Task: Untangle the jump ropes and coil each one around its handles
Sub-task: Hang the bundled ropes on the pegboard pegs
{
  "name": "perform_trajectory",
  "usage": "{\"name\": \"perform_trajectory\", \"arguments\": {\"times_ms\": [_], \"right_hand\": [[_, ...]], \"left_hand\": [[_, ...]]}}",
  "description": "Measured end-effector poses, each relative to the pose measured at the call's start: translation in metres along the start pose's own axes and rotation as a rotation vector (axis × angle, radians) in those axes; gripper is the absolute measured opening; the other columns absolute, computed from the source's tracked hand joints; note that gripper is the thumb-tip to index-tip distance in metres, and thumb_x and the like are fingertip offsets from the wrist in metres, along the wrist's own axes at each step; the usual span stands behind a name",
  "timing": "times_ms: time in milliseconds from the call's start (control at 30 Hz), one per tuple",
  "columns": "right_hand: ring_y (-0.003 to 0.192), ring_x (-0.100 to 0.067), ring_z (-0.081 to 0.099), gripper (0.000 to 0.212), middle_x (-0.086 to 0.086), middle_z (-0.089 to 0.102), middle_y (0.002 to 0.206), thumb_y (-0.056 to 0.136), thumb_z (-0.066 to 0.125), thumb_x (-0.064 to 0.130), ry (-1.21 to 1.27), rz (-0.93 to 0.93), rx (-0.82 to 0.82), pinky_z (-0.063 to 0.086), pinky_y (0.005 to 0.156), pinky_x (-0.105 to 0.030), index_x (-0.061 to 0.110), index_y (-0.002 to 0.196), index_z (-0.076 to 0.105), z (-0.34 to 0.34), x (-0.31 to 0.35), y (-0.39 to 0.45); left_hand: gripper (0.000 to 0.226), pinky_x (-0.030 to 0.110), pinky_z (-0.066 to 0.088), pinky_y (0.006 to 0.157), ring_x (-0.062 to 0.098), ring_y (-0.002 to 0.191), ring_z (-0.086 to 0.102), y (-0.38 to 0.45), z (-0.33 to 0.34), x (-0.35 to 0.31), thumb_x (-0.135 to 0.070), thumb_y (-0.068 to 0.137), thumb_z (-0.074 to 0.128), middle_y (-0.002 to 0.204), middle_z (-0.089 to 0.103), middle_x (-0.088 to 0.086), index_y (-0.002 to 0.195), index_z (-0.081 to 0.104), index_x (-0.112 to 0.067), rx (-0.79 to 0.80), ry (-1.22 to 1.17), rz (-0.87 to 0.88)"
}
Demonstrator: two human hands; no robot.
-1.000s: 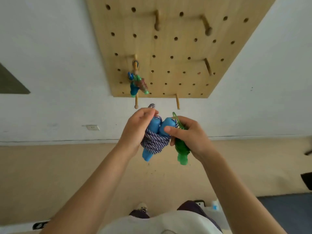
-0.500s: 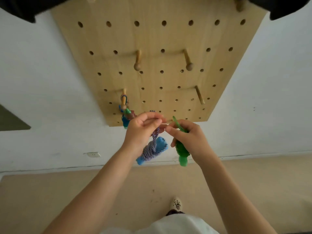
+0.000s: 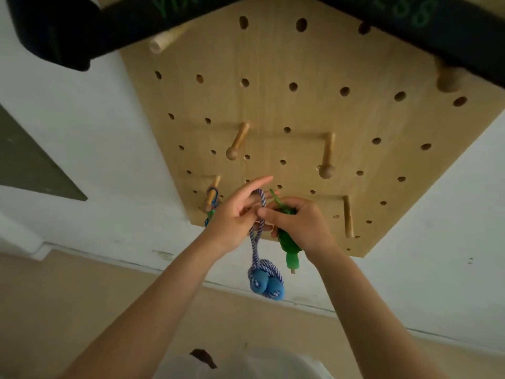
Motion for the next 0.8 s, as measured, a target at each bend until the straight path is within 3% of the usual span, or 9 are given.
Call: {"name": "perform_trajectory", "arguments": {"times_ms": [67, 133, 267, 333, 400, 467, 567, 700, 800], "right_hand": [[0.052, -0.012, 0.06, 0.016, -0.004, 0.069, 0.062, 0.081, 0.079, 0.022, 0.009, -0.009, 0.005, 0.049, 0.052, -0.022, 0.007, 0.085, 0.075, 0.0, 0.002, 0.007], [0.053, -0.015, 0.059, 0.015, -0.004, 0.068, 0.063, 0.084, 0.075, 0.019, 0.051, -0.021, 0.0, 0.048, 0.052, -0.022, 0.005, 0.088, 0.073, -0.002, 0.002, 0.015], [0.052, -0.021, 0.056, 0.016, -0.007, 0.065, 0.063, 0.09, 0.068, 0.017, 0.158, -0.049, 0.027, 0.046, 0.051, -0.025, 0.001, 0.09, 0.068, 0.003, 0.006, 0.023], [0.048, -0.018, 0.054, 0.016, -0.001, 0.066, 0.063, 0.092, 0.065, 0.014, 0.166, -0.061, 0.048, 0.044, 0.048, -0.023, -0.002, 0.09, 0.065, 0.01, 0.009, 0.026], [0.048, -0.017, 0.054, 0.013, 0.0, 0.066, 0.066, 0.092, 0.064, 0.012, 0.18, -0.072, 0.049, 0.044, 0.048, -0.022, -0.001, 0.09, 0.065, 0.016, 0.012, 0.029], [0.051, -0.019, 0.055, 0.007, -0.003, 0.065, 0.073, 0.092, 0.063, 0.01, 0.231, -0.087, 0.026, 0.045, 0.052, -0.026, 0.006, 0.089, 0.068, 0.018, 0.016, 0.032], [0.056, -0.019, 0.055, 0.008, -0.005, 0.065, 0.076, 0.092, 0.064, 0.011, 0.238, -0.121, -0.016, 0.047, 0.056, -0.028, 0.014, 0.089, 0.071, 0.02, 0.025, 0.037], [0.056, -0.017, 0.055, 0.006, -0.007, 0.065, 0.077, 0.091, 0.066, 0.015, 0.197, -0.186, -0.068, 0.047, 0.057, -0.029, 0.015, 0.088, 0.071, 0.026, 0.042, 0.045], [0.057, -0.018, 0.054, 0.005, -0.007, 0.063, 0.067, 0.089, 0.07, 0.022, 0.17, -0.182, -0.168, 0.046, 0.056, -0.028, 0.02, 0.087, 0.074, 0.026, 0.053, 0.053]], "left_hand": [[0.06, 0.036, 0.049, 0.105, 0.011, 0.125, 0.06, 0.005, -0.005, 0.001, 0.006, 0.1, 0.048, 0.133, 0.065, 0.002, 0.137, 0.052, -0.042, 0.005, -0.002, 0.015], [0.056, 0.026, 0.052, 0.096, 0.01, 0.12, 0.063, 0.008, -0.01, 0.0, 0.007, 0.098, 0.05, 0.127, 0.067, -0.001, 0.131, 0.056, -0.037, -0.01, -0.031, 0.031], [0.031, 0.022, 0.057, 0.071, 0.014, 0.083, 0.074, 0.01, -0.029, -0.002, 0.011, 0.09, 0.061, 0.097, 0.078, 0.003, 0.107, 0.069, -0.014, -0.176, -0.176, 0.045], [0.022, 0.024, 0.056, 0.06, 0.017, 0.063, 0.069, 0.009, -0.039, -0.003, 0.012, 0.088, 0.063, 0.086, 0.078, 0.004, 0.094, 0.068, -0.008, -0.263, -0.23, 0.071], [0.021, 0.026, 0.053, 0.054, 0.017, 0.055, 0.064, 0.01, -0.049, -0.002, 0.013, 0.087, 0.063, 0.077, 0.075, 0.001, 0.087, 0.06, -0.007, -0.321, -0.287, 0.069], [0.025, 0.026, 0.05, 0.051, 0.017, 0.054, 0.06, 0.011, -0.057, -0.004, 0.013, 0.086, 0.064, 0.071, 0.068, -0.001, 0.086, 0.053, -0.009, -0.342, -0.326, 0.061], [0.022, 0.024, 0.047, 0.05, 0.014, 0.055, 0.057, 0.017, -0.07, -0.008, 0.009, 0.086, 0.067, 0.081, 0.06, 0.004, 0.094, 0.056, -0.01, -0.337, -0.272, 0.045], [0.012, 0.022, 0.05, 0.054, 0.011, 0.056, 0.059, 0.03, -0.08, -0.02, 0.0, 0.088, 0.069, 0.068, 0.065, 0.001, 0.095, 0.07, -0.009, -0.3, -0.218, 0.041], [0.009, 0.02, 0.053, 0.06, 0.008, 0.064, 0.065, 0.044, -0.089, -0.031, -0.007, 0.087, 0.073, 0.069, 0.072, -0.005, 0.089, 0.073, -0.016, -0.364, -0.211, 0.065]]}}
Point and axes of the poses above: each hand's wrist, its own y-axis towards the middle knuckle, its own z-axis out of the palm, x = y × z, the point moved 5 cm from there along y, towards the middle knuckle
